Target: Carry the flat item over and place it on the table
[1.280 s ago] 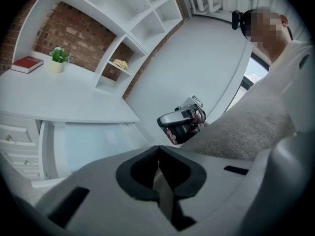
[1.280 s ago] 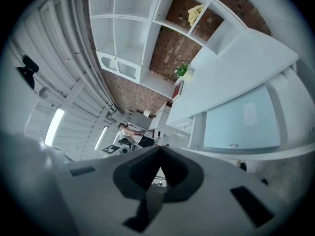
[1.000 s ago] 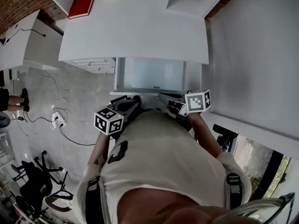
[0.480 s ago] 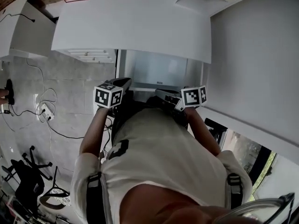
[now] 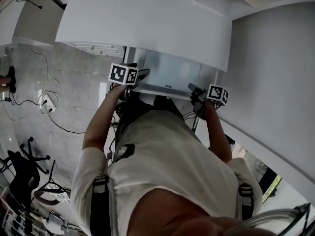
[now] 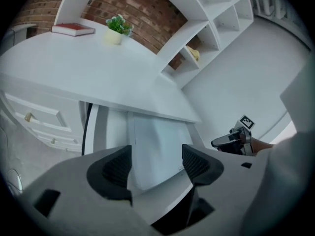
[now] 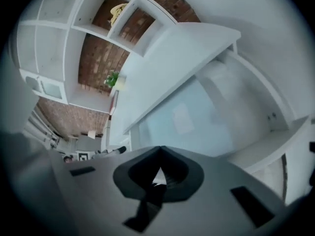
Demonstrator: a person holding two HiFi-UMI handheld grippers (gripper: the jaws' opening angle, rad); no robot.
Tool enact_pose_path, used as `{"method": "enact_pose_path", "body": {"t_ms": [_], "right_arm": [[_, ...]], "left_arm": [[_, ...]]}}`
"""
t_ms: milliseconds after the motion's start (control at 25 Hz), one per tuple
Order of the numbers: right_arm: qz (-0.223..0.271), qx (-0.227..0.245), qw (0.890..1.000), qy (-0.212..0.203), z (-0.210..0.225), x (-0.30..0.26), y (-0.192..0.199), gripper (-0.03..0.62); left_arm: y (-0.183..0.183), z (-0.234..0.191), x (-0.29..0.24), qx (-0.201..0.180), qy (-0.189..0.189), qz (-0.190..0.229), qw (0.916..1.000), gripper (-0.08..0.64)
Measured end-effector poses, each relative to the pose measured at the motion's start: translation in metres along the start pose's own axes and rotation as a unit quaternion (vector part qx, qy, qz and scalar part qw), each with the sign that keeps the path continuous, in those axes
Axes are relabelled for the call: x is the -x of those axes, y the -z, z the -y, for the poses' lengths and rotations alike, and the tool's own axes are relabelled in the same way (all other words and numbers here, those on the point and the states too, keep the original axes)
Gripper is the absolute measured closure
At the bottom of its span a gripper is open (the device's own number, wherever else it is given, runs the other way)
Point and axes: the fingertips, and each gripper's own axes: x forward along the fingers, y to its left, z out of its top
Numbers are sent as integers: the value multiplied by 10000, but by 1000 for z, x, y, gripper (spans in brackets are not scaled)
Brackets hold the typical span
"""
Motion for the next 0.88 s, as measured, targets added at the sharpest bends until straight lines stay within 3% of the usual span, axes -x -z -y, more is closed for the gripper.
{"method": "enact_pose_path", "body": {"t_ms": [200, 280, 320, 440, 520, 880], "right_arm": [[-137, 337, 9971, 667, 55, -12, -29, 578], [-150, 288, 9968, 726, 67, -20, -37, 387], [-134, 301, 9966, 756, 71, -23, -41, 323], [-124, 606, 9926, 1041, 87, -31, -54, 224], [-248, 818, 9894, 1178, 98, -40, -58, 215], [-758, 911, 9892, 864, 114, -74, -49, 206]], "left_arm": [[8, -12, -29, 42, 9, -467, 9989, 215], [10, -16, -39, 42, -41, -632, 9980, 212], [12, -19, -45, 65, -88, -700, 9975, 212], [18, -28, -61, 173, -224, -892, 9956, 212], [23, -33, -71, 226, -266, -1024, 9941, 210], [38, -46, -94, 455, -270, -1299, 9901, 210]]}}
